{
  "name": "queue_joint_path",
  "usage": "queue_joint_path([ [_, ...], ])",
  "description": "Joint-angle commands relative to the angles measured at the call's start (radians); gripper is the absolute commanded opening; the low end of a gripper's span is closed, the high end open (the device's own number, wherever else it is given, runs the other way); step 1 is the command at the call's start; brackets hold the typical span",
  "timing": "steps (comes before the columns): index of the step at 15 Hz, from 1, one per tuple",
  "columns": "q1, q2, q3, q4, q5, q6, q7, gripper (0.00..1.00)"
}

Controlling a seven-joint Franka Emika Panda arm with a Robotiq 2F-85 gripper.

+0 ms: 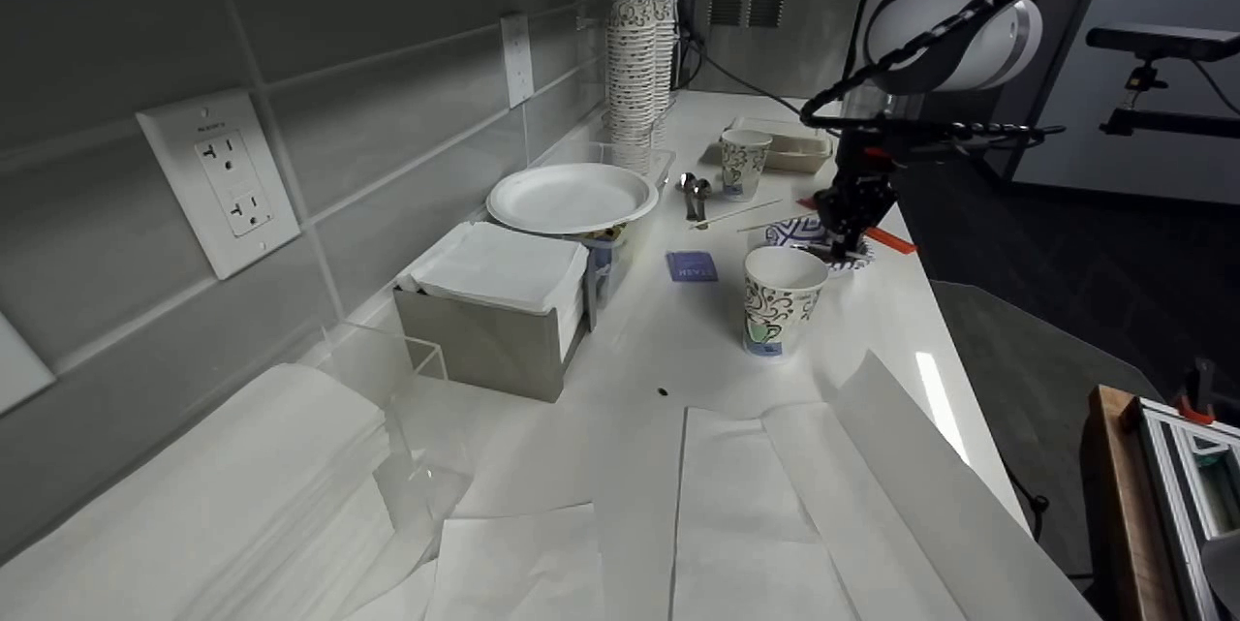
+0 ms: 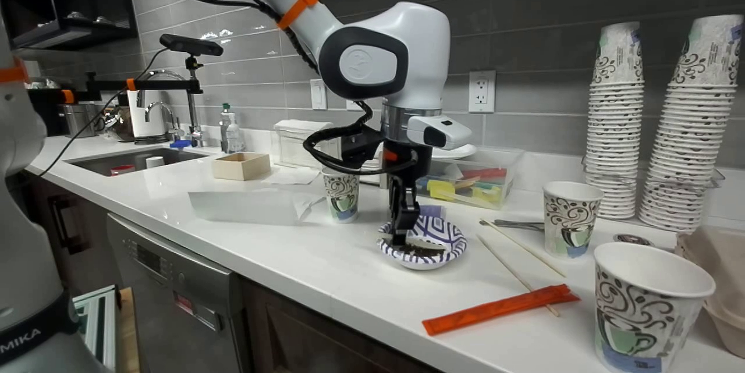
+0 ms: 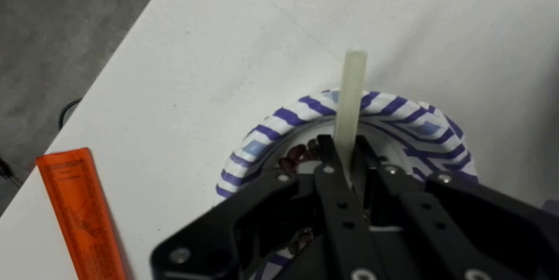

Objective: Remove the knife from the plate

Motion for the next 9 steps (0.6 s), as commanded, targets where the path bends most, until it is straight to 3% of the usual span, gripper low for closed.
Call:
queue_joint_path([
  [1, -0.002, -0.071, 0.005, -0.007, -0.007, -0.074, 0.008, 0.03],
  [4, 0.01, -0.138, 0.018, -0.016, -0.011, -0.121, -0.033, 0.03],
  [9, 0.068, -0.231, 0.092, -0.042, -0.091, -0.076, -0.094, 0.03],
])
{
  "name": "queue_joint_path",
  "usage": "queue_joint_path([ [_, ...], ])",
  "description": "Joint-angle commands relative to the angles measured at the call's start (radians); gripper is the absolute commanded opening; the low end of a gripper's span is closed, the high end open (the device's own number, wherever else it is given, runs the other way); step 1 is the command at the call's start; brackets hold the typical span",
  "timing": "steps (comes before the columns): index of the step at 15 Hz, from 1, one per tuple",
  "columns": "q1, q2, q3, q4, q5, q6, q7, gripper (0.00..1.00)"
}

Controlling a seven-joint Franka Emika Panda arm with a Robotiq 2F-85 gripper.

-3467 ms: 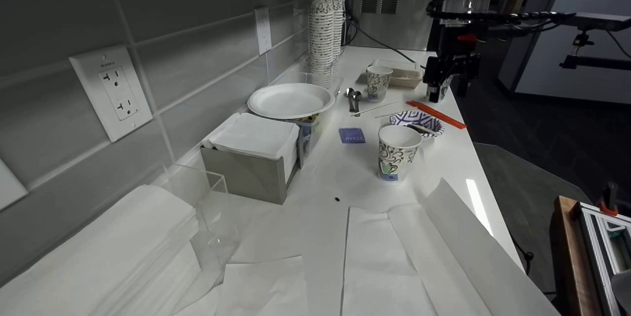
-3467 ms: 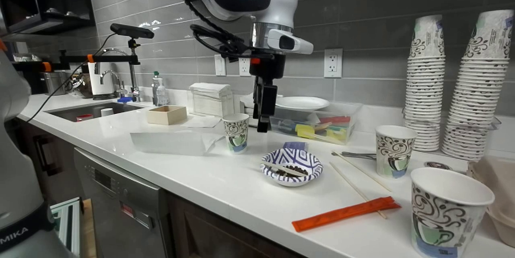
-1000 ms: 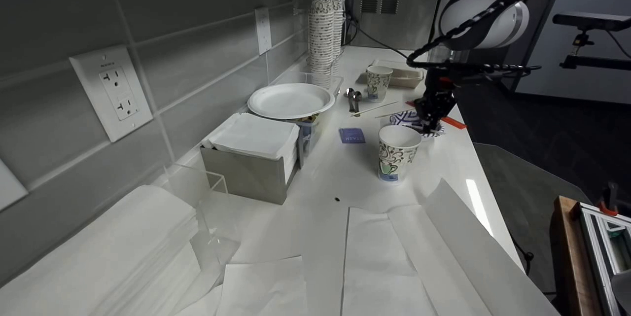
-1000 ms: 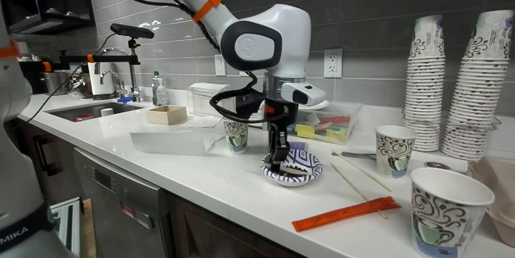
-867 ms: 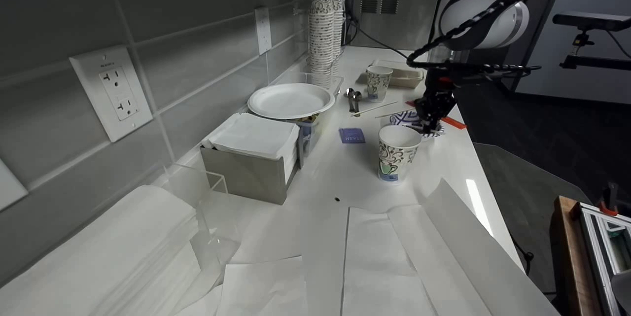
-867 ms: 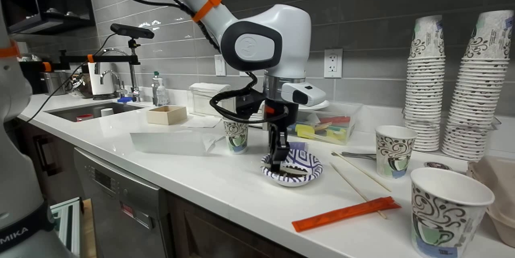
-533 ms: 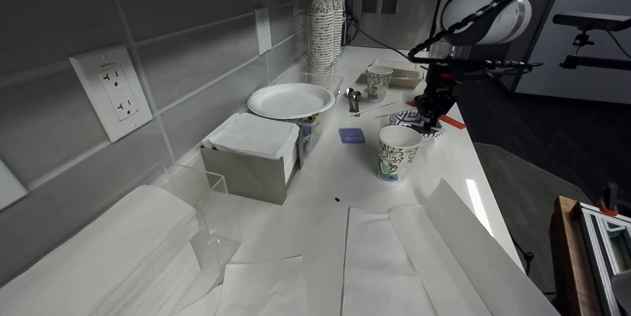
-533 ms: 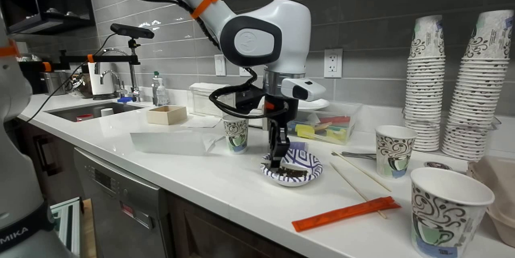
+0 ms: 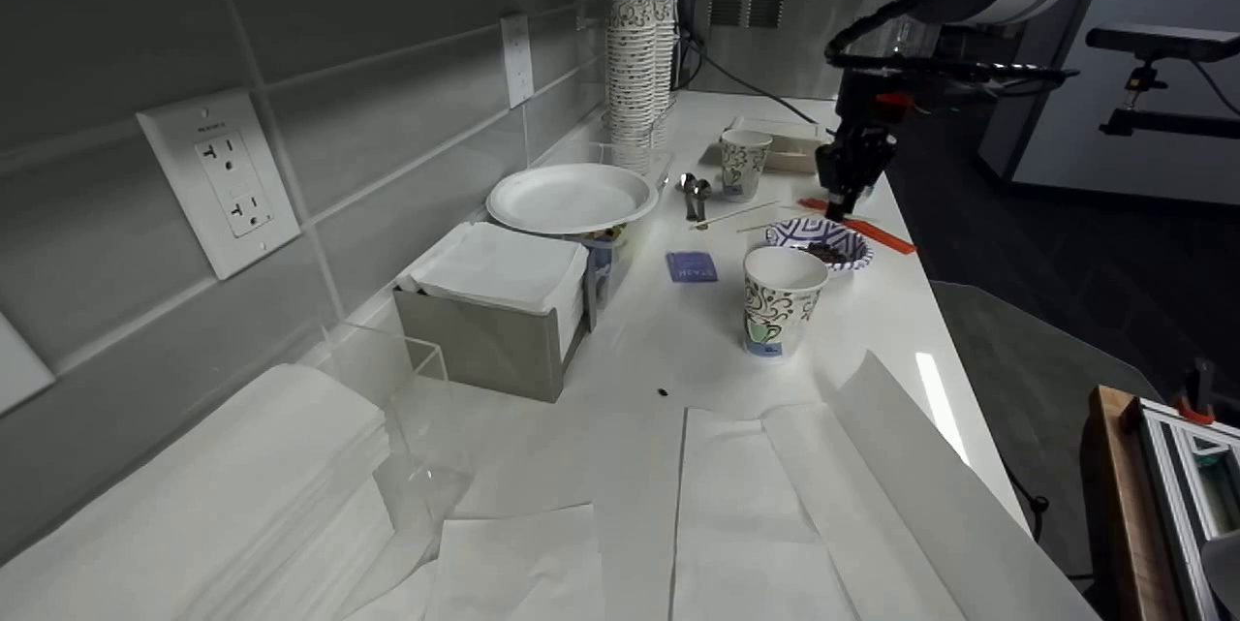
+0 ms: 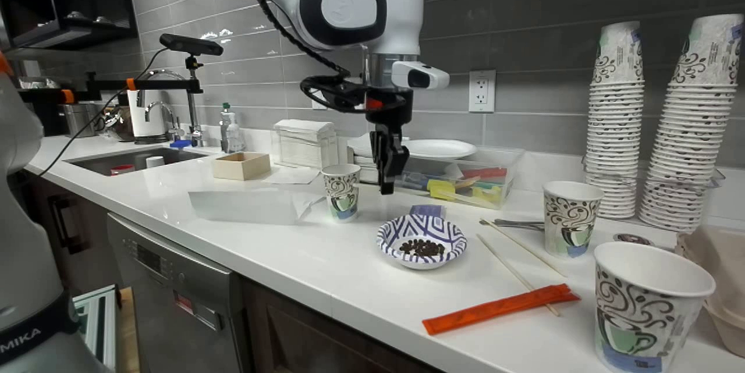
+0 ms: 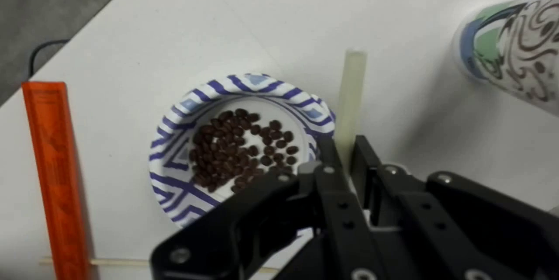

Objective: Remove the knife from the plate

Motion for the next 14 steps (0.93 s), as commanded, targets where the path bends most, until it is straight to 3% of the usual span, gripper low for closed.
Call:
queue_joint_path([
  [1, 0.048, -0.063, 0.05, -0.039, -0.058, 0.038, -0.034, 0.03],
  [7, 0.087, -0.033, 0.111, -0.114, -0.146, 0.225, 0.015, 0.03],
  [11, 0.077, 0.009, 0.105, -0.192, -0.183, 0.373, 0.053, 0.03],
  [14, 0.07, 0.039, 0.09, -0.224, -0.169, 0.422, 0.057, 0.03],
])
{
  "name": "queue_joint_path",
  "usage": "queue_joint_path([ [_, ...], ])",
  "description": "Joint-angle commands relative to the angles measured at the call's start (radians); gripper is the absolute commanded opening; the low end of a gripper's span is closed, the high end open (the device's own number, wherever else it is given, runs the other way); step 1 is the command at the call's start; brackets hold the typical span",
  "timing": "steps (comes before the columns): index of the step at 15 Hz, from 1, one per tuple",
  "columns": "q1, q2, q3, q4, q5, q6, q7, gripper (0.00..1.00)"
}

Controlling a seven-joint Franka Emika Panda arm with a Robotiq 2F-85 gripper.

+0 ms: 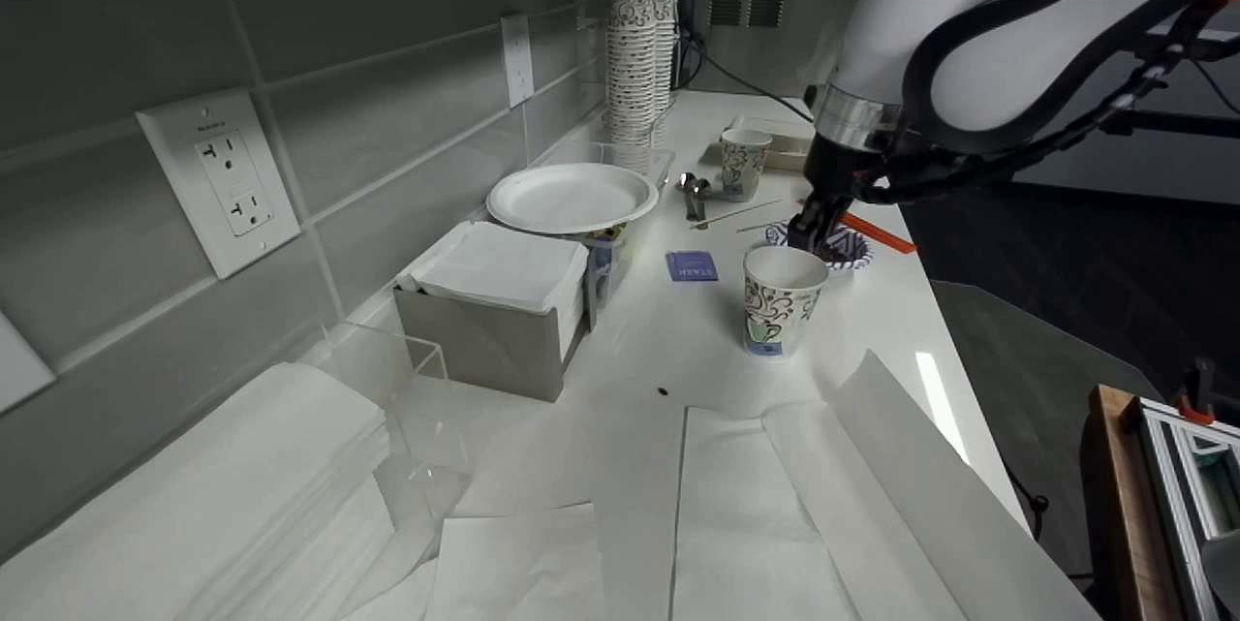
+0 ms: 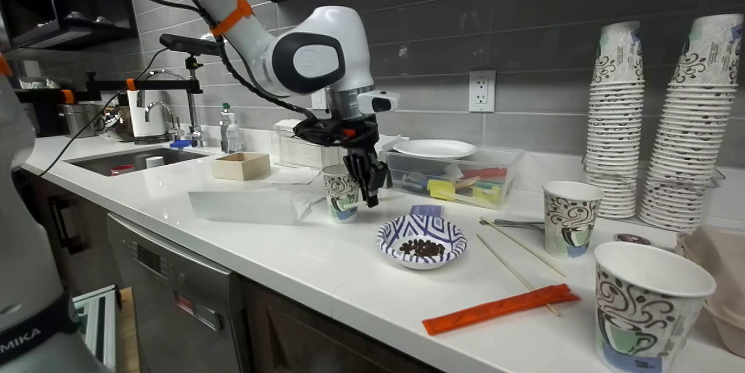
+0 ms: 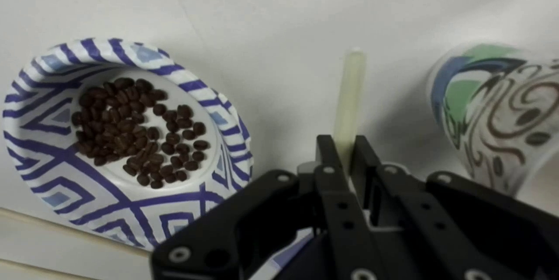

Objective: Remove the knife from the plate

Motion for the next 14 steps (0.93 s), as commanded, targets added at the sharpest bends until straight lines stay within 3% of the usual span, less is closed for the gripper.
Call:
queue_joint_path([
  [1, -0.01, 0.03, -0.018, -0.045, -0.006, 0.067, 0.026, 0.03],
  [8, -0.01, 0.056, -0.034, -0.086, 0.016, 0.068, 0.001, 0.03],
  [9, -0.011, 0.055, -0.034, -0.09, 0.01, 0.068, 0.006, 0.14],
  [10, -0.011, 0.053, -0.034, -0.092, 0.013, 0.064, 0.003, 0.39],
  [12, -0.008, 0.035, -0.032, -0.09, 0.022, 0.047, -0.007, 0.42],
  [14, -0.003, 0.006, -0.029, -0.087, 0.036, 0.02, -0.029, 0.56],
])
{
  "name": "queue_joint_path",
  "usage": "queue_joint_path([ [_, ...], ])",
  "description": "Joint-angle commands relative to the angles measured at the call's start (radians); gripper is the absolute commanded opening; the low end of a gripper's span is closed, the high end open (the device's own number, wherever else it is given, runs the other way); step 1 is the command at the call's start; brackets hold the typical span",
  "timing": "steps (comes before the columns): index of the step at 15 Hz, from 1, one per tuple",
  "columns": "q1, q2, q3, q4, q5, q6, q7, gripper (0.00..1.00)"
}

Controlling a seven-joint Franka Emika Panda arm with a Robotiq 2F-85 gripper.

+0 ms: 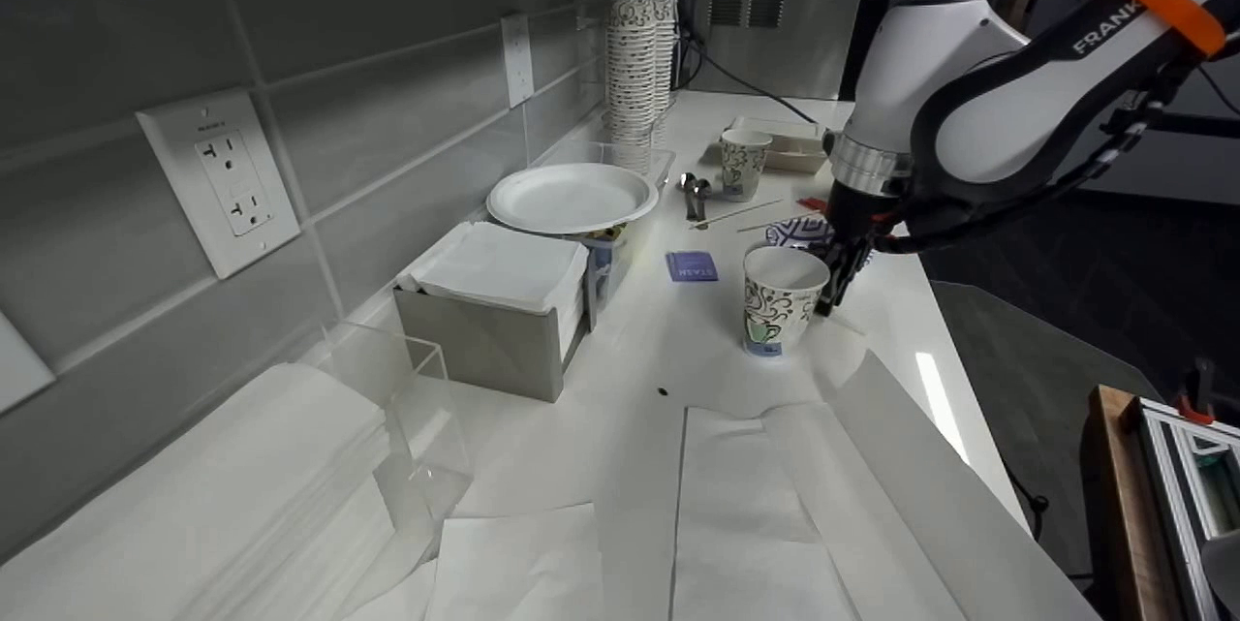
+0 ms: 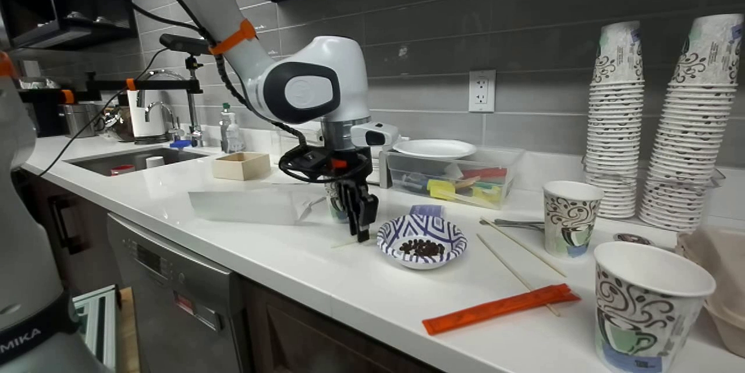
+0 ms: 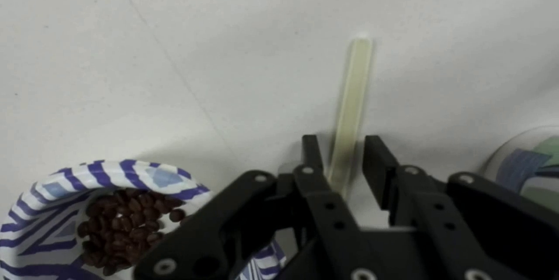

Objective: Remove the knife from the plate

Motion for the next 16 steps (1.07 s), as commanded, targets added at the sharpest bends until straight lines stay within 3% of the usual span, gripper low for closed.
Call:
queue_joint_path([
  [1, 0.009, -0.06, 0.004, -0.011, 0.032, -0.035, -0.039, 0.65],
  [6, 0.039, -0.196, 0.017, -0.025, 0.055, -0.154, -0.127, 0.99],
  [11, 0.05, -0.33, 0.011, -0.035, 0.039, -0.335, -0.183, 1.0],
  [16, 0.051, -0.515, 0.035, -0.008, 0.033, -0.602, -0.127, 1.0],
])
